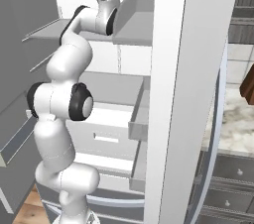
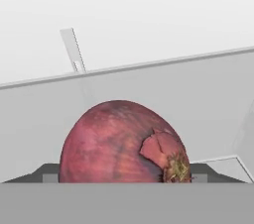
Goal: Grab the onions from the fridge, place them in the blender, close the lid, and turn on the blender to create a marinade.
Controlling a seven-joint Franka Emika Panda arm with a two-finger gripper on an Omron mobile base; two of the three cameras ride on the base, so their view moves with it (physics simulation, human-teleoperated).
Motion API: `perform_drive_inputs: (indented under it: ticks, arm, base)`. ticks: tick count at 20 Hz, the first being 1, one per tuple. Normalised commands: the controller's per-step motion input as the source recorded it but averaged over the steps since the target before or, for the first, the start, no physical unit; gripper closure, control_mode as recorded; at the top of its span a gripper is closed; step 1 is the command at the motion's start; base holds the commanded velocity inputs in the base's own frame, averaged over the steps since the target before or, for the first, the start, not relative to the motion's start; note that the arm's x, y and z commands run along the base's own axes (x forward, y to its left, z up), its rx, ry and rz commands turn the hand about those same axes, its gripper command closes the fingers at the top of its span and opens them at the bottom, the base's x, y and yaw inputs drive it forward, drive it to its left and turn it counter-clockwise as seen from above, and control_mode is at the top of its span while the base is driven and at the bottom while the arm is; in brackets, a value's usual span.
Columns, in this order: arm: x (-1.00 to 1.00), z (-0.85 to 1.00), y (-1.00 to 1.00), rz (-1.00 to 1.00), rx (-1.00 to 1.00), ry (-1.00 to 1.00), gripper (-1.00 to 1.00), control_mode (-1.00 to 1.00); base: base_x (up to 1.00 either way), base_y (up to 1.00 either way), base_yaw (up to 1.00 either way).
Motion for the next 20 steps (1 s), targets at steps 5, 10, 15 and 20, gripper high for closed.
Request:
perform_drive_inputs:
  ticks: [5, 10, 15, 20]
  arm:
    - [-0.71, -0.07, 0.04, 0.04, 0.0, -0.18, 1.0, -1.0]
    - [-1.0, 0.0, 0.1, 0.08, -0.05, -0.12, 1.0, -1.0]
    - [-1.0, 0.0, 0.06, 0.07, -0.1, 0.0, 1.0, -1.0]
    - [-1.0, 0.0, 0.05, 0.06, -0.14, 0.01, 1.0, -1.0]
  base:
    - [0.0, 0.0, 0.0]
    - [0.0, 0.0, 0.0]
    - [0.0, 0.0, 0.0]
    - [0.0, 0.0, 0.0]
